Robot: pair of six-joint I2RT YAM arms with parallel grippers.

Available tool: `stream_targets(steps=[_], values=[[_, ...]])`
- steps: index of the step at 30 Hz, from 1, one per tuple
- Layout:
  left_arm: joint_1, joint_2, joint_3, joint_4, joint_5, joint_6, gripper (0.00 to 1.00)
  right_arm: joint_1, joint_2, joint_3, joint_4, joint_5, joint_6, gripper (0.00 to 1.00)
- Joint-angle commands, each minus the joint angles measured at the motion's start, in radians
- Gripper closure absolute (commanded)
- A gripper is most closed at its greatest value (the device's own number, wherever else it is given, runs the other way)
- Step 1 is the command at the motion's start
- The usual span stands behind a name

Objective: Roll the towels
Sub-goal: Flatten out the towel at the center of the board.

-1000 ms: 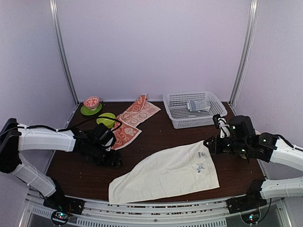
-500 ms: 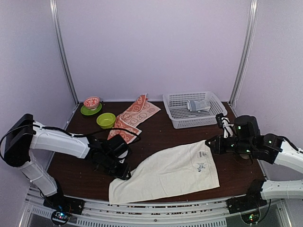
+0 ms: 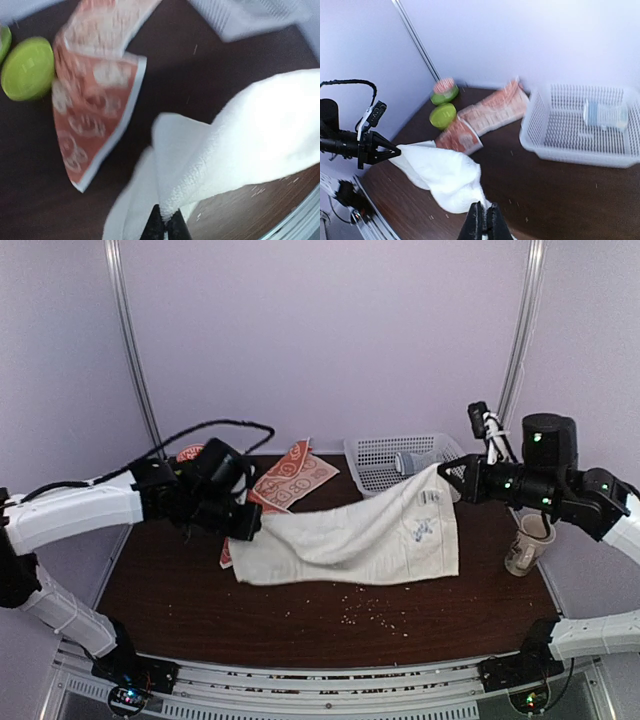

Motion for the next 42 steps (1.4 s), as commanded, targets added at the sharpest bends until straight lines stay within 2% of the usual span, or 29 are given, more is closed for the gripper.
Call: stream_targets(steps=[1,2,5,7,9,11,12,18,22,27,30,33,36,42], values=[[-0.033,-0.298,0.005,0.035,-0.167,0.102,1.00,0.012,-0.127,0.025,0.028,0.029,-0.084,1.00],[-0.035,-0.339,-0.076,0.073,-0.137,0.076,0.97,0.012,-0.137,-0.028,0.008,0.038,-0.076,1.00],[-0.042,-0.403,-0.337,0.149,-0.063,-0.074,0.58,0.013,-0.198,-0.256,0.043,-0.005,0.027,1.00],[-0.064,-0.432,-0.487,0.189,-0.038,-0.178,0.38,0.014,-0.264,-0.409,0.100,-0.022,0.105,1.00],[-0.082,-0.465,-0.578,0.200,-0.043,-0.259,0.25,0.014,-0.320,-0.509,0.130,-0.016,0.156,1.00],[-0.082,-0.493,-0.618,0.203,-0.049,-0.276,0.08,0.013,-0.337,-0.559,0.137,-0.015,0.174,1.00],[-0.082,-0.499,-0.620,0.196,-0.058,-0.274,0.03,0.013,-0.329,-0.570,0.137,-0.015,0.176,1.00],[-0.083,-0.427,-0.534,0.093,-0.102,-0.244,0.02,0.012,-0.260,-0.578,0.151,-0.008,0.174,1.00],[-0.082,-0.411,-0.537,0.135,-0.080,-0.257,0.04,0.012,-0.251,-0.584,0.173,0.005,0.181,1.00],[-0.084,-0.308,-0.514,0.253,0.025,-0.292,0.17,0.013,-0.230,-0.585,0.186,0.008,0.189,1.00],[-0.091,-0.196,-0.464,0.269,0.069,-0.285,0.29,0.013,-0.214,-0.589,0.188,0.001,0.193,1.00],[-0.103,-0.087,-0.410,0.269,0.107,-0.263,0.37,0.013,-0.218,-0.594,0.195,-0.005,0.194,1.00],[-0.111,0.008,-0.372,0.267,0.143,-0.251,0.41,0.013,-0.229,-0.592,0.187,-0.006,0.193,1.00],[-0.120,0.098,-0.355,0.267,0.174,-0.251,0.48,0.014,-0.253,-0.591,0.163,-0.008,0.191,1.00]])
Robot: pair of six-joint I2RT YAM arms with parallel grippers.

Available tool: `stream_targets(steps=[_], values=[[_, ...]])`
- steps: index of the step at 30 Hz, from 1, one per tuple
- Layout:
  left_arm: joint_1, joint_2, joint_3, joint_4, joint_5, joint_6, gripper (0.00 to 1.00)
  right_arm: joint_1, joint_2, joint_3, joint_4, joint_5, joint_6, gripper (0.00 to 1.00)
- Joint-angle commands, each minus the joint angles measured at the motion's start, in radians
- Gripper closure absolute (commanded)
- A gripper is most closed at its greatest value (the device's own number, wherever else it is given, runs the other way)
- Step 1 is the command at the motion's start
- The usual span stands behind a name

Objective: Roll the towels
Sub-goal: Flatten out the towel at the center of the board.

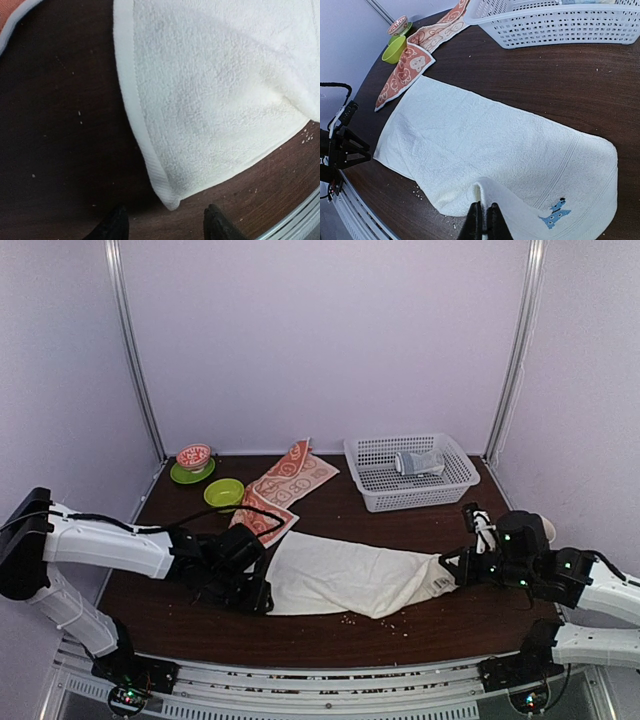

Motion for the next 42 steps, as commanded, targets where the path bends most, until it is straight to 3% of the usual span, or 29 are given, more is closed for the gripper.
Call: stream_targets(steps=[1,7,10,12,16,21,27,42], values=[[-0.007,0.045,0.020,0.022,0.042,0.011,0.49,0.005,-0.024,0.008,-0.003,-0.001,0.005,1.00],[-0.007,0.106,0.028,0.020,0.032,0.005,0.52,0.005,-0.039,0.015,-0.023,-0.009,-0.003,1.00],[-0.007,0.140,0.044,0.029,0.033,0.009,0.59,0.005,-0.042,0.014,-0.027,-0.011,-0.004,1.00],[-0.007,0.154,0.053,0.032,0.038,0.015,0.67,0.005,-0.043,0.016,-0.032,-0.014,-0.005,1.00],[-0.007,0.153,0.053,0.023,0.033,0.021,1.00,0.005,-0.056,0.019,-0.046,-0.013,-0.003,1.00],[-0.005,0.005,0.070,-0.071,-0.060,0.026,1.00,0.004,-0.082,0.082,-0.095,0.018,-0.046,1.00],[-0.001,-0.304,0.238,-0.262,-0.224,0.118,1.00,0.004,-0.093,0.331,-0.233,0.095,-0.163,1.00],[0.000,-0.641,0.352,-0.293,-0.290,0.206,1.00,0.003,-0.112,0.458,-0.267,0.171,-0.228,1.00]])
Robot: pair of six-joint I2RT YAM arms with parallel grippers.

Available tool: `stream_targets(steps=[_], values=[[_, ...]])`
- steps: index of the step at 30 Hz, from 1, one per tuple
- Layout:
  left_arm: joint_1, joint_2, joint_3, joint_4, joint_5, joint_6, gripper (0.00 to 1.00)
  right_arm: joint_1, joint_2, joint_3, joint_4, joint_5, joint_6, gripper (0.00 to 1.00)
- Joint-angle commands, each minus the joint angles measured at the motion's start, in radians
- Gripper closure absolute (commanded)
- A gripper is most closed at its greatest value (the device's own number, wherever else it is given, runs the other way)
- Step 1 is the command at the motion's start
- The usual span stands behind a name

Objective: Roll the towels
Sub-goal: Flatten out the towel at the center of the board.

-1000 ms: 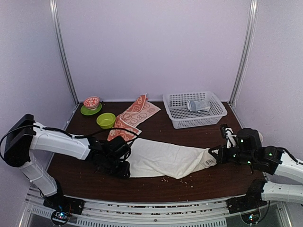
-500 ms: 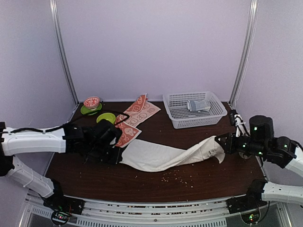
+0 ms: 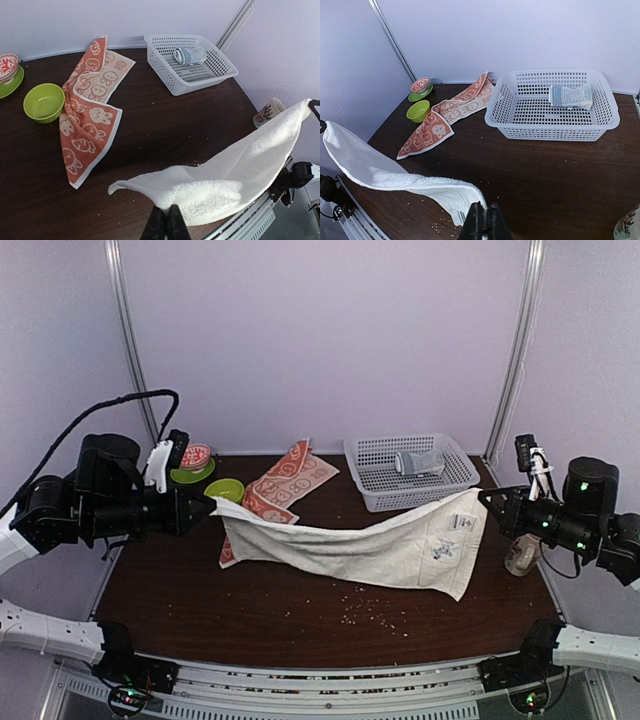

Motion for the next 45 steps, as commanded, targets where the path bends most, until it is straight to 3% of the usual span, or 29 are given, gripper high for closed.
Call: stream_targets(steps=[1,5,8,13,22,27,30,34,37,45], values=[[0.003,-0.077,0.022,-0.027,-0.082,0.016,1.00,0.004,-0.024,0.039,-0.023,0.044,-0.035,1.00],[0.003,-0.134,-0.005,-0.060,-0.138,-0.037,1.00,0.003,-0.056,0.025,-0.035,0.032,-0.031,1.00],[0.003,-0.190,-0.029,-0.059,-0.087,-0.042,1.00,0.004,-0.113,-0.002,-0.021,-0.101,-0.043,1.00],[0.003,-0.293,-0.096,-0.078,0.074,-0.034,1.00,0.004,-0.167,0.048,-0.152,-0.344,-0.089,1.00],[-0.003,-0.426,-0.231,-0.119,0.470,-0.161,1.00,0.004,-0.282,0.051,-0.275,-0.580,-0.023,1.00],[-0.003,-0.509,-0.247,-0.142,0.386,-0.207,1.00,0.004,-0.327,-0.064,-0.189,-0.524,0.028,1.00],[-0.002,-0.431,-0.287,-0.070,0.365,-0.193,1.00,0.004,-0.305,-0.189,-0.051,-0.489,0.073,1.00],[0.025,-0.207,-0.311,0.053,0.404,-0.145,1.00,0.002,-0.169,-0.277,0.098,-0.388,0.110,1.00],[0.122,-0.059,-0.314,0.152,0.500,-0.111,1.00,-0.011,-0.028,-0.276,0.136,-0.284,0.121,1.00],[0.390,0.135,-0.340,0.352,0.641,-0.089,1.00,-0.129,0.213,-0.271,0.242,-0.173,0.150,1.00]])
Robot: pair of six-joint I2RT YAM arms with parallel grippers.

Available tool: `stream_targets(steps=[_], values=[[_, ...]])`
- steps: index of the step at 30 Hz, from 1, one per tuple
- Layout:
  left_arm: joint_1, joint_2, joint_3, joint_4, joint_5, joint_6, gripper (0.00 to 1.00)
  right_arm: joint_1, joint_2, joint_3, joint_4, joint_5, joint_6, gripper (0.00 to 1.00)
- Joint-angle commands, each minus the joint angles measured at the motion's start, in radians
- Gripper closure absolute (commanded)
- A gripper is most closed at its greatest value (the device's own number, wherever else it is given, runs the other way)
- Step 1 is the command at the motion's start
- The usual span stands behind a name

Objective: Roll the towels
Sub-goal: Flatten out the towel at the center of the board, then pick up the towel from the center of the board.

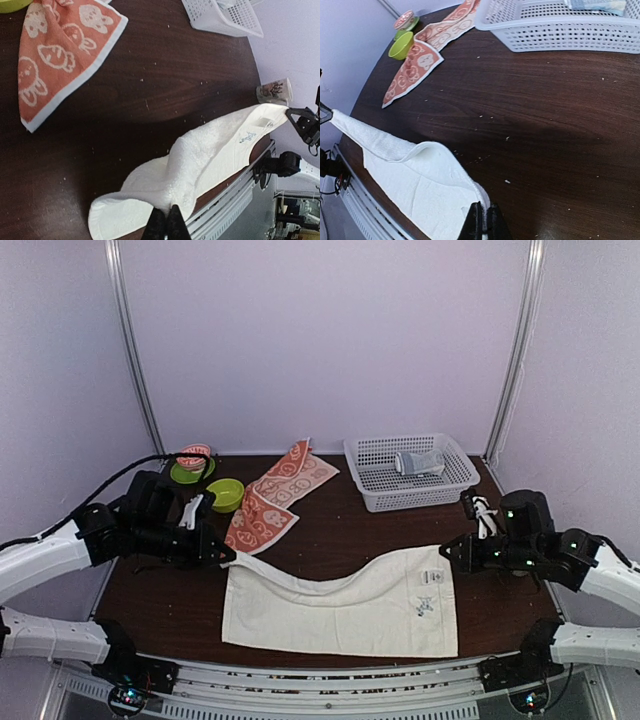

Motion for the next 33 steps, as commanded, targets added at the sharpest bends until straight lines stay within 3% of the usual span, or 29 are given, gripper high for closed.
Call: stream_targets(steps=[1,14,20,33], values=[[0.095,0.100,0.004,0.185,0.090,0.033,1.00,-0.070,0.089,0.015,0.109,0.099,0.029,1.00],[0.185,0.269,0.016,0.335,0.071,0.028,1.00,-0.158,0.319,0.029,0.216,0.249,0.053,1.00],[0.191,0.283,0.001,0.337,0.093,0.066,1.00,-0.157,0.264,-0.026,0.265,0.193,0.042,1.00],[0.192,0.233,-0.120,0.370,0.100,0.057,1.00,-0.151,0.099,-0.093,0.027,0.197,0.180,1.00]])
